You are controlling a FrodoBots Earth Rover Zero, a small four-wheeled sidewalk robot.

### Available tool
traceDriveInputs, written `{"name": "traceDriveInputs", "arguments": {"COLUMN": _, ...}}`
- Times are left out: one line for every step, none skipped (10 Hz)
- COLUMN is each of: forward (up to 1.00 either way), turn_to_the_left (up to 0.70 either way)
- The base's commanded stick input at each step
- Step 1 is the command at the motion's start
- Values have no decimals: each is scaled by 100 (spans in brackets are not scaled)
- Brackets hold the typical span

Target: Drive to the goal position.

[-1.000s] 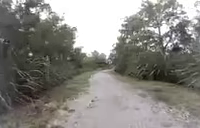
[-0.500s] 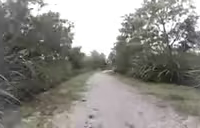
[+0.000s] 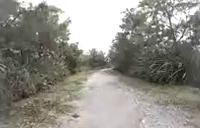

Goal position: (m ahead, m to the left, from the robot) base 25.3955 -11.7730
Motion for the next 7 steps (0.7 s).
{"name": "traceDriveInputs", "arguments": {"forward": 100, "turn_to_the_left": 0}}
{"name": "traceDriveInputs", "arguments": {"forward": 100, "turn_to_the_left": 0}}
{"name": "traceDriveInputs", "arguments": {"forward": 100, "turn_to_the_left": 0}}
{"name": "traceDriveInputs", "arguments": {"forward": 100, "turn_to_the_left": 0}}
{"name": "traceDriveInputs", "arguments": {"forward": 100, "turn_to_the_left": 0}}
{"name": "traceDriveInputs", "arguments": {"forward": 100, "turn_to_the_left": 0}}
{"name": "traceDriveInputs", "arguments": {"forward": 100, "turn_to_the_left": 0}}
